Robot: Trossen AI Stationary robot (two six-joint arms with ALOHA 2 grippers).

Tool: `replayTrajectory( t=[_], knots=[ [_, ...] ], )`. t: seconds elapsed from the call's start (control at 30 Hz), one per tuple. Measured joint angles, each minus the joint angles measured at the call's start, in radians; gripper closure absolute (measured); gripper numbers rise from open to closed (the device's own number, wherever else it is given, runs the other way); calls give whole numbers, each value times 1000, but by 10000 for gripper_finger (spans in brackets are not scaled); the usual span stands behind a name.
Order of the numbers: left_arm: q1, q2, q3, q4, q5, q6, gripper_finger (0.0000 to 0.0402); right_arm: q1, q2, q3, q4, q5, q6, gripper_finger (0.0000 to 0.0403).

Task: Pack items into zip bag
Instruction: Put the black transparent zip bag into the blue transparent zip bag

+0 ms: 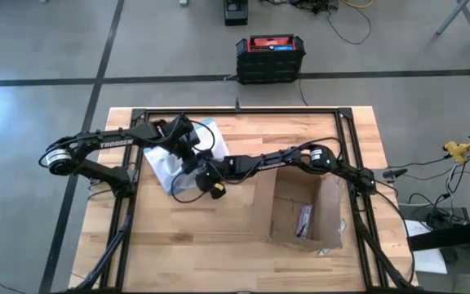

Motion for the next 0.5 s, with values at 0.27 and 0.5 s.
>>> replayTrajectory(
  t=[0.27, 0.5],
  knots=[
    [0, -3, 26, -154, 66, 83, 401, -31, -76, -7, -65, 19, 223, 397],
    [0, -9, 40, -153, 85, -43, 401, -76, -137, -121, -49, 36, 368, 402]
  ],
)
